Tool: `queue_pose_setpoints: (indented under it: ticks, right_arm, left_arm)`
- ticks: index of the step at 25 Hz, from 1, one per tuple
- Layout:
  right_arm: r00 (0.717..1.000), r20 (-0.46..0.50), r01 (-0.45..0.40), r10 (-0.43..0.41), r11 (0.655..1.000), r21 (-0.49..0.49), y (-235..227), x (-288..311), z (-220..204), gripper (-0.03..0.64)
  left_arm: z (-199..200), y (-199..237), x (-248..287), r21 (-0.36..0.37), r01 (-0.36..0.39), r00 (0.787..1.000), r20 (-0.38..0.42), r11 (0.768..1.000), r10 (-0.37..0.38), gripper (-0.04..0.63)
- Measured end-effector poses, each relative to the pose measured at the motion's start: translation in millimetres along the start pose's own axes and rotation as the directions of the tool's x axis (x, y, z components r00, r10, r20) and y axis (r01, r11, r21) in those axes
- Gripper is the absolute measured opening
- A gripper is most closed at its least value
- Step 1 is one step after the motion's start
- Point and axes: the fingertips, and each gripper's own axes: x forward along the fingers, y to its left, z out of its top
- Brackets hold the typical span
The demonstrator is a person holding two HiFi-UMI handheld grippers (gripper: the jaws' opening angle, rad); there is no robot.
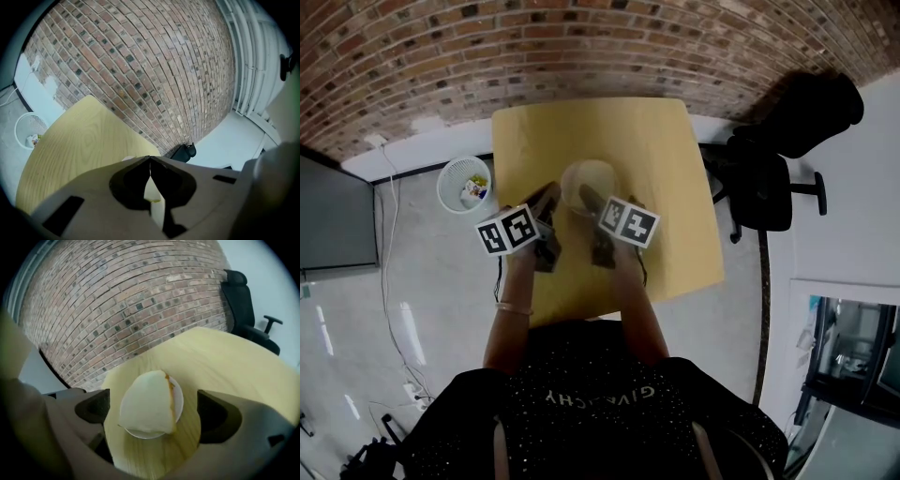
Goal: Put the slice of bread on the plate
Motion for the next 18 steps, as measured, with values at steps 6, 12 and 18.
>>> queue_pose_setpoints:
  ticks: [6,12,18]
  right_arm:
    - [0.949,0.021,-0.312,0.316,0.920,0.238,24,-26,-5,0.320]
    - [0.896,0.141,-0.443,0.421,0.822,0.357,29,-54,8,0.009]
    - [0.887,0.185,-0.461,0.423,0.789,0.407,21,-67,8,0.009]
  left_arm:
    - [-6,-7,-7,0.013,0.013,1.000,-0.011,1.000,-0.013,0.012]
    - [-11,-23,-7,0.036,0.045,0.999,-0.029,0.998,-0.044,0.012]
    - [-18,-35,-8,0.047,0.064,0.997,-0.040,0.997,-0.062,0.012]
